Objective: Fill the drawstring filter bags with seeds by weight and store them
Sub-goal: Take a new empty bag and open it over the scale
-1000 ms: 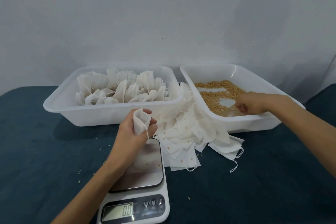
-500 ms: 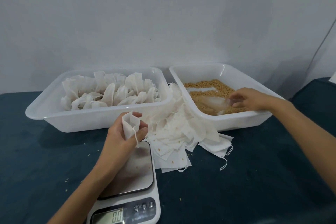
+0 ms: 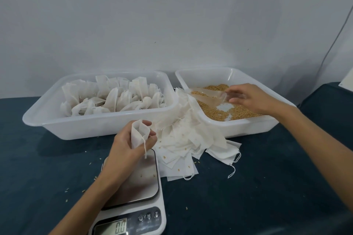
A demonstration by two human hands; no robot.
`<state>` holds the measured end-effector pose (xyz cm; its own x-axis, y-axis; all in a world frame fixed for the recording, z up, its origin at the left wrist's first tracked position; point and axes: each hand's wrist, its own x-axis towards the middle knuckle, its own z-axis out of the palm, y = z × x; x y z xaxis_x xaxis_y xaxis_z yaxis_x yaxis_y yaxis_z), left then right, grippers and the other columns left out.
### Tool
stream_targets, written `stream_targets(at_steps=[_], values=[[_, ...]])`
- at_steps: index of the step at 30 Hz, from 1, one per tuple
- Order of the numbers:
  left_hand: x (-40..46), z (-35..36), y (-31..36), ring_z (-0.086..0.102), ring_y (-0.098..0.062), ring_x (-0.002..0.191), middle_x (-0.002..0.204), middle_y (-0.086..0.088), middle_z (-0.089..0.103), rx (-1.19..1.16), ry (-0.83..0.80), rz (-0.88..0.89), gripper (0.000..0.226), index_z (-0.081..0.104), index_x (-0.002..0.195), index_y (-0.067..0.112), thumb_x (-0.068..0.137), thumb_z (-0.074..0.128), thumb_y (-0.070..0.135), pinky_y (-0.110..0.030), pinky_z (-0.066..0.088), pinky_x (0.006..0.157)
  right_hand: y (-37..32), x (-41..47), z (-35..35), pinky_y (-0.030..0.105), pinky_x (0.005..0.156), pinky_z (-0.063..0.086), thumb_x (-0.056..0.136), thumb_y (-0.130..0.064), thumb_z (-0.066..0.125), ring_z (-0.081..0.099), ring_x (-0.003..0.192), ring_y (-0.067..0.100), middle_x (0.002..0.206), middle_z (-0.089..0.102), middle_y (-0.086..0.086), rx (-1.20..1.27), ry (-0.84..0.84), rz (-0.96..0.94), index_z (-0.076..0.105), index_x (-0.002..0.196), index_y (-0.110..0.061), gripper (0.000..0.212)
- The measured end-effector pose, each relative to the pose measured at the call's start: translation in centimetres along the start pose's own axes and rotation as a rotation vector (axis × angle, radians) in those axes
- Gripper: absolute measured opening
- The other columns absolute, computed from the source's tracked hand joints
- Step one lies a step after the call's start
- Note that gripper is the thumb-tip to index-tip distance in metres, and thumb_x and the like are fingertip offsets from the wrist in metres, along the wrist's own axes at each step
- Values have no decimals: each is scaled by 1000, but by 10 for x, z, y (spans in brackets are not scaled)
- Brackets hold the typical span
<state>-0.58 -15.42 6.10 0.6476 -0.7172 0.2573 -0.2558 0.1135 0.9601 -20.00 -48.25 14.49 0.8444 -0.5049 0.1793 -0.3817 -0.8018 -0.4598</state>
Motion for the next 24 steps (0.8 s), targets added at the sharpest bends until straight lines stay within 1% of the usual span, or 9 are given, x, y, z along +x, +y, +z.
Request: stream_targets(at_steps=[1, 4, 6, 8, 11, 16, 20, 22, 24], values=[[0, 1, 0, 69, -8, 85, 94, 1, 75, -5, 0, -3, 27, 67, 115, 21, 93, 75, 6, -18, 56, 79, -12, -1, 1, 14, 97, 47, 96, -4, 64, 63, 116, 9, 114, 71, -2, 14, -12, -29, 67, 119, -13, 25], [0, 2, 1, 68, -7, 85, 93, 2, 75, 5, 3, -7, 29, 67, 115, 21, 91, 75, 5, -16, 54, 77, -46, -5, 7, 19, 102, 47, 97, -3, 62, 64, 113, 4, 114, 72, 0, 43, -47, -118, 68, 119, -11, 24], [0, 1, 2, 69, -8, 86, 93, 2, 75, 6, 8, -15, 30, 67, 115, 21, 91, 76, 5, -17, 55, 76, -67, -9, 11, 17, 101, 46, 97, -3, 62, 64, 113, 0, 115, 73, -2, 58, -75, -161, 68, 121, -13, 26], [0, 0, 2, 71, -13, 90, 93, 2, 75, -5, 13, -32, 31, 66, 114, 22, 90, 76, 5, -22, 58, 79, -86, -12, 12, 17, 100, 45, 97, -6, 64, 63, 112, -5, 115, 72, -10, 38, -86, -196, 68, 124, -18, 30], [0, -2, 2, 71, -15, 92, 94, 1, 75, 5, 22, -40, 30, 66, 113, 24, 90, 78, 9, -28, 60, 83, -106, -15, 10, 9, 94, 44, 95, -9, 66, 62, 106, -11, 114, 69, -19, 12, -84, -270, 67, 125, -22, 33], [-1, -4, 2, 68, -10, 89, 93, 5, 73, 0, 27, -42, 21, 67, 106, 26, 91, 78, 16, -35, 58, 82, -123, -14, 2, 10, 93, 43, 95, -11, 65, 60, 107, -5, 111, 68, -17, -111, -94, -355, 67, 126, -29, 36], [-4, -5, 7, 67, -5, 87, 92, 13, 72, -38, -13, -47, 18, 68, 105, 28, 92, 78, 21, -24, 53, 75, -129, -12, 1, 13, 90, 44, 95, -11, 66, 60, 105, -1, 108, 66, -15, -189, -109, -380, 67, 128, -29, 38], [-4, -5, 8, 70, -14, 97, 101, 9, 75, -30, -24, -59, 19, 70, 109, 25, 91, 77, 20, -32, 57, 83, -131, -13, 2, 11, 88, 41, 94, -10, 66, 58, 104, -4, 107, 65, -17, -233, -114, -395, 67, 128, -28, 39], [-3, -5, 9, 70, -20, 105, 107, 6, 76, 6, -26, -82, 23, 70, 110, 25, 89, 78, 23, -40, 56, 94, -133, -14, 3, 6, 87, 37, 94, -10, 67, 56, 102, -9, 106, 64, -19, -275, -116, -415, 67, 128, -29, 39]])
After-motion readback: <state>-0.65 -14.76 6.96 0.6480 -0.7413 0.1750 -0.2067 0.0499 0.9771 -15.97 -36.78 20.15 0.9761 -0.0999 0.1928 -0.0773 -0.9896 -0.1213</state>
